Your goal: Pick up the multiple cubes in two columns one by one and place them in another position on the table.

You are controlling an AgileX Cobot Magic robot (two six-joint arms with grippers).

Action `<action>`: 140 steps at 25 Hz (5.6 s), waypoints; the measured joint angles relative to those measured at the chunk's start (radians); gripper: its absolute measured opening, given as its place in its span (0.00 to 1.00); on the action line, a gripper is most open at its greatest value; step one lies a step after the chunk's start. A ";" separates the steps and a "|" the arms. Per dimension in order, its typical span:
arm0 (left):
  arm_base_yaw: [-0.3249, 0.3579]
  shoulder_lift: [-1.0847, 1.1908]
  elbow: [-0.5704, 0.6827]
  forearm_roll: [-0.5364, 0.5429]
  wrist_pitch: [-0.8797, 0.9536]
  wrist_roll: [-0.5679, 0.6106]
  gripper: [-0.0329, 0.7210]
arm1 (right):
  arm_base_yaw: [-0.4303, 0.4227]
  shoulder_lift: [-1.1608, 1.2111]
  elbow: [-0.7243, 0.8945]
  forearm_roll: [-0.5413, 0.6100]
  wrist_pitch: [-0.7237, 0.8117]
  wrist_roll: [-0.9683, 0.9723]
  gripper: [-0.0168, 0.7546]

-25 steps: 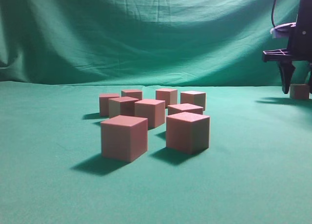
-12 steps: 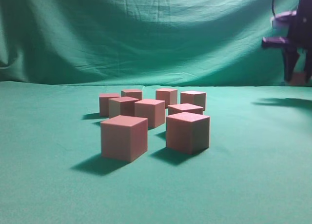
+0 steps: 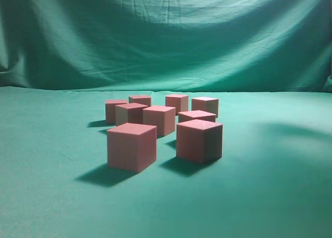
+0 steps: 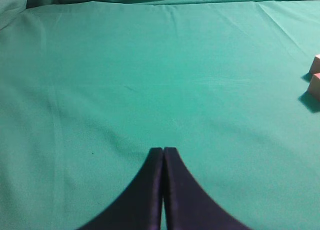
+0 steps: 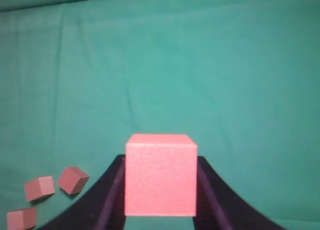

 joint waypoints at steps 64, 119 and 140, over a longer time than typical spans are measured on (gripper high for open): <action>0.000 0.000 0.000 0.000 0.000 0.002 0.04 | 1.017 0.080 0.671 -0.386 -0.494 0.188 0.37; 0.000 0.000 0.000 0.000 0.000 0.002 0.04 | 1.022 0.106 0.151 -0.476 -0.093 0.186 0.21; 0.000 0.000 0.000 0.000 0.000 0.002 0.04 | 1.022 -0.375 0.005 -0.377 0.026 0.149 0.02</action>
